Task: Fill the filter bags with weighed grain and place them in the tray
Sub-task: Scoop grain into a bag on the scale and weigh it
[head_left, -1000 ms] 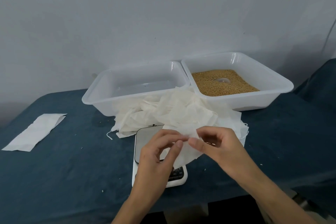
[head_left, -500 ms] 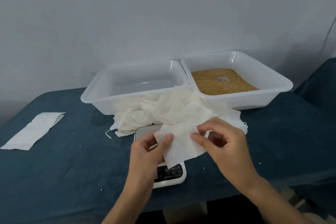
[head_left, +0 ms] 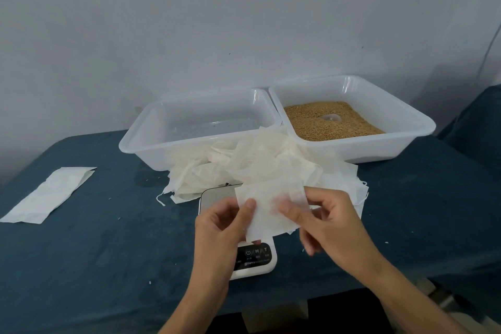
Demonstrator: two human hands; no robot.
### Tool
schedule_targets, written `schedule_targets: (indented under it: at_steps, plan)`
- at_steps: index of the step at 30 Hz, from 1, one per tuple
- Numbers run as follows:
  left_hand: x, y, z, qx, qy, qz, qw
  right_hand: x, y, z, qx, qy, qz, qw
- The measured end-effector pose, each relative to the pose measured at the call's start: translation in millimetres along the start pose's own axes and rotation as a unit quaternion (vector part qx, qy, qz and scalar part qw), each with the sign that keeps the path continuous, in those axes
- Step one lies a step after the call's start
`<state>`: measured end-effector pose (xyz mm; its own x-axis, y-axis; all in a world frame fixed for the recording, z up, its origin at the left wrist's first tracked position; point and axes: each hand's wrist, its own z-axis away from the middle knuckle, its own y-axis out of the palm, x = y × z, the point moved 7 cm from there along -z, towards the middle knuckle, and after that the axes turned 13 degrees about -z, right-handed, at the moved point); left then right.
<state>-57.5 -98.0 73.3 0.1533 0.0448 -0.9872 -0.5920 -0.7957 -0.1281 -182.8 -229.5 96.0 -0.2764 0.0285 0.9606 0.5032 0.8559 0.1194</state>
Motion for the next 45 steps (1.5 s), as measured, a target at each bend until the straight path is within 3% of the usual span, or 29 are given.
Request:
schedule_targets:
  at_steps: [5,9,15,17,20,24,26,29,31,36,45]
  plan:
    - [1.6,-0.2,-0.9,-0.001,-0.007,0.000,1.000,-0.3,0.7,2.2,-0.013,-0.038,0.052,0.998]
    - [-1.7,1.3,-0.4,0.020,-0.008,0.022,1.000,10.2,5.7,4.5,0.032,-0.115,0.141,0.983]
    - [0.5,2.6,-0.8,0.029,-0.010,0.021,0.999,12.4,-3.0,6.4,-0.033,-0.128,0.102,0.986]
    - [-1.3,3.0,1.3,0.001,0.024,-0.033,0.999,11.3,-2.9,6.1,-0.043,-0.122,0.085,0.988]
    - [-23.9,-13.8,-1.2,-0.051,0.146,-0.138,0.978,14.0,-6.1,4.6,-0.046,-0.123,0.102,0.986]
    - [-52.2,-82.4,-23.9,-0.115,0.218,-0.107,0.963,22.6,-19.9,-1.0,-0.060,-0.108,0.090,0.988]
    - [-56.5,-78.0,-23.8,-0.026,0.230,-0.180,0.956,24.9,-20.3,-6.8,-0.062,-0.113,0.110,0.986]
    - [-39.7,-22.9,-13.2,0.157,0.214,-0.328,0.907,23.8,-1.1,-19.3,-0.030,-0.122,0.168,0.978]
    - [-33.0,7.8,-14.6,0.207,0.203,-0.350,0.891,21.1,17.1,-30.2,0.011,-0.123,0.218,0.968]
    - [-32.5,26.9,-35.0,0.193,0.202,-0.257,0.925,22.8,31.6,-60.9,0.079,-0.095,0.313,0.942]
    - [-0.3,24.4,-48.0,0.184,0.191,-0.185,0.946,11.5,48.8,-67.9,0.146,-0.051,0.394,0.906]
